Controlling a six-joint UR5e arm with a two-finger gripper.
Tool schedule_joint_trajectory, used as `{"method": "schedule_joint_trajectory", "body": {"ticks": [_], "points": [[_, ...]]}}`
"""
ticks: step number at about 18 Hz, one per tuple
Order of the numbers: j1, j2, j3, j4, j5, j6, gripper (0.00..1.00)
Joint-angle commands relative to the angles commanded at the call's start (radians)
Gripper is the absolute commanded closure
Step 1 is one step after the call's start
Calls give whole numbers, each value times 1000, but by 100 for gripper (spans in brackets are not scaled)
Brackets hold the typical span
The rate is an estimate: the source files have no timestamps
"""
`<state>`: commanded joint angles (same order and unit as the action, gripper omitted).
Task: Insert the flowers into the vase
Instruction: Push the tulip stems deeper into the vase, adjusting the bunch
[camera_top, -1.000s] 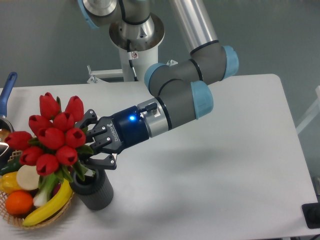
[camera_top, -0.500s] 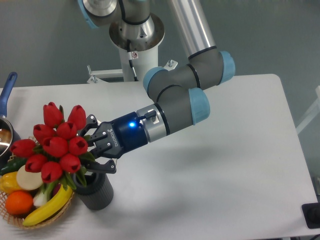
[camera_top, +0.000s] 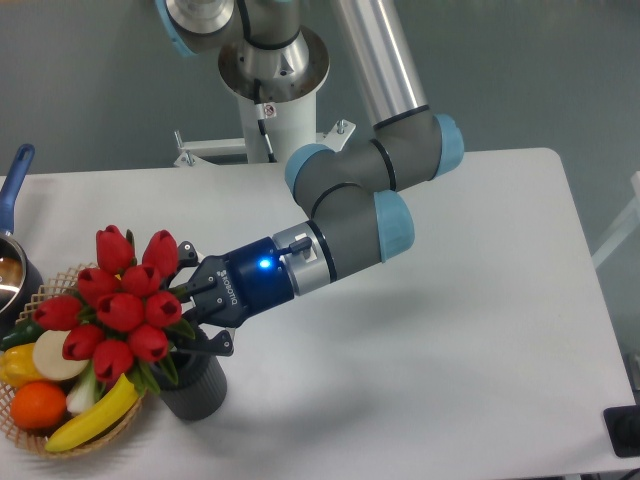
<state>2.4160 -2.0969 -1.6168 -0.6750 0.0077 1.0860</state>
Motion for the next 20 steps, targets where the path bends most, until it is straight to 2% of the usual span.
{"method": "schedule_joint_trajectory", "body": {"ticks": [4,20], "points": [[0,-28,-3,0,2,29,75],[15,-57,-64,-2,6,130,75]]}}
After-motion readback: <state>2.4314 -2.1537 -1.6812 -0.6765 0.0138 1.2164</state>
